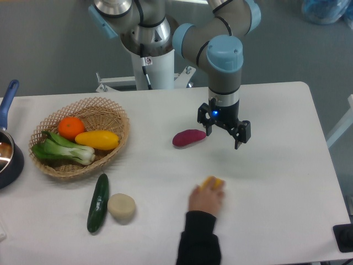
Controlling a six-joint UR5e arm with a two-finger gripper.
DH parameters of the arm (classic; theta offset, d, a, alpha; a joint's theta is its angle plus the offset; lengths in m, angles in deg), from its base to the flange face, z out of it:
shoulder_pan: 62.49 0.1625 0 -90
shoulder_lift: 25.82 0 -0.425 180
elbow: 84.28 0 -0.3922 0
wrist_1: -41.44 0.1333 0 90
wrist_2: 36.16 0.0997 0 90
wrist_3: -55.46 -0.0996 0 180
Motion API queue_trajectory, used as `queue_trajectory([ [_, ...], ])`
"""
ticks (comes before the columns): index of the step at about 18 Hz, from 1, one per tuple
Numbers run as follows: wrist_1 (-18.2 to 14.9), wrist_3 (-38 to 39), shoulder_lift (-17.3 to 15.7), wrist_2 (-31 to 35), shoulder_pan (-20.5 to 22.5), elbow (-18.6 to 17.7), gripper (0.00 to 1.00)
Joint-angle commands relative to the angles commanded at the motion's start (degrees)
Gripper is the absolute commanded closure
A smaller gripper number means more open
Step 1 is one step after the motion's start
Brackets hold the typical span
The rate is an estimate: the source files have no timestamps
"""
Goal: Pick up the mango from the basket
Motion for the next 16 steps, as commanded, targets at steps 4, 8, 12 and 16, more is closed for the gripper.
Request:
queue_trajectory([
  [4,-0.26,0.09,0.00,0.35,-2.11,0.44,0.00],
  [8,-0.61,1.14,-0.26,0.44,-3.86,0.09,0.00],
  [12,-1.23,8.60,-0.97,0.26,-5.97,-0.35,0.00],
  [16,-4.38,8.96,-1.67,-0.52,-10.54,-0.96,0.00],
])
